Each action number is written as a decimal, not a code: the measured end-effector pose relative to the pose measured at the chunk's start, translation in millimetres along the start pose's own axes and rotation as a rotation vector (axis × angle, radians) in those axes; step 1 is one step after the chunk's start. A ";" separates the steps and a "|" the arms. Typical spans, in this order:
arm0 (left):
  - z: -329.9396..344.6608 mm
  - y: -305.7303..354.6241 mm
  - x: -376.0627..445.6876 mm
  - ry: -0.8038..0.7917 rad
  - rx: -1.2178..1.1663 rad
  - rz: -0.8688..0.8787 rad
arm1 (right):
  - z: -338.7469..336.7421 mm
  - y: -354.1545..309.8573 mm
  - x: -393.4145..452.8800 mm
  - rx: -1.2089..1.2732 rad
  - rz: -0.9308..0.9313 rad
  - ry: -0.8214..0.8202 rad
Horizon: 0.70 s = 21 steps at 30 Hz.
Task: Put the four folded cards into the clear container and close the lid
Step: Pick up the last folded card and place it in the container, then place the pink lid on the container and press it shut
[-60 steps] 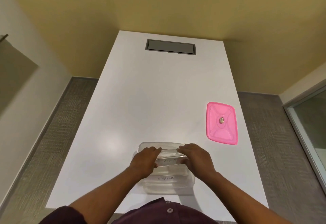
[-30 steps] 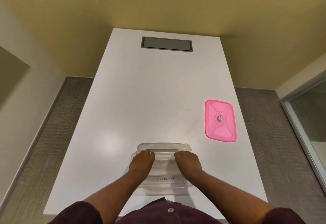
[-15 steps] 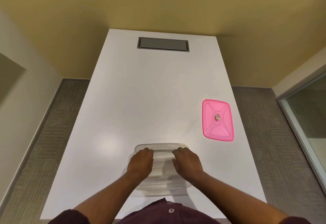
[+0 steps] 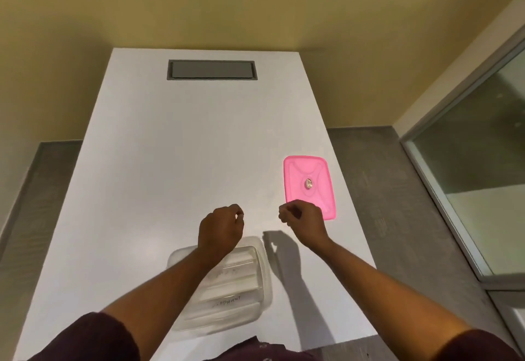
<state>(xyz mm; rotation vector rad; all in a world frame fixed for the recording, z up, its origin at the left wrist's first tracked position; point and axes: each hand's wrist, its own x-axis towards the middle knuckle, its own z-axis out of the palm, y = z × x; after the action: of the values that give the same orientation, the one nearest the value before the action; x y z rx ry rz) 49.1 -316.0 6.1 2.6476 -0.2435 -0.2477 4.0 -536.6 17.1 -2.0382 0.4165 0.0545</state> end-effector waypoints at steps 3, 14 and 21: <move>13.1 18.0 16.9 -0.116 -0.113 -0.033 | -27.1 27.9 20.4 0.082 0.187 0.063; 88.0 86.3 55.4 -0.447 -0.567 -0.325 | -87.5 123.9 51.0 0.161 0.538 0.154; 107.0 121.1 67.2 -0.564 -0.759 -0.423 | -89.8 123.1 60.3 0.169 0.499 -0.041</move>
<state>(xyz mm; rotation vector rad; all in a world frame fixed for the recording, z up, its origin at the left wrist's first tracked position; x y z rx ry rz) 75.6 -482.8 -39.9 1.7976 0.2108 -1.0059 9.7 -683.0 -56.3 -1.7232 0.8658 0.3524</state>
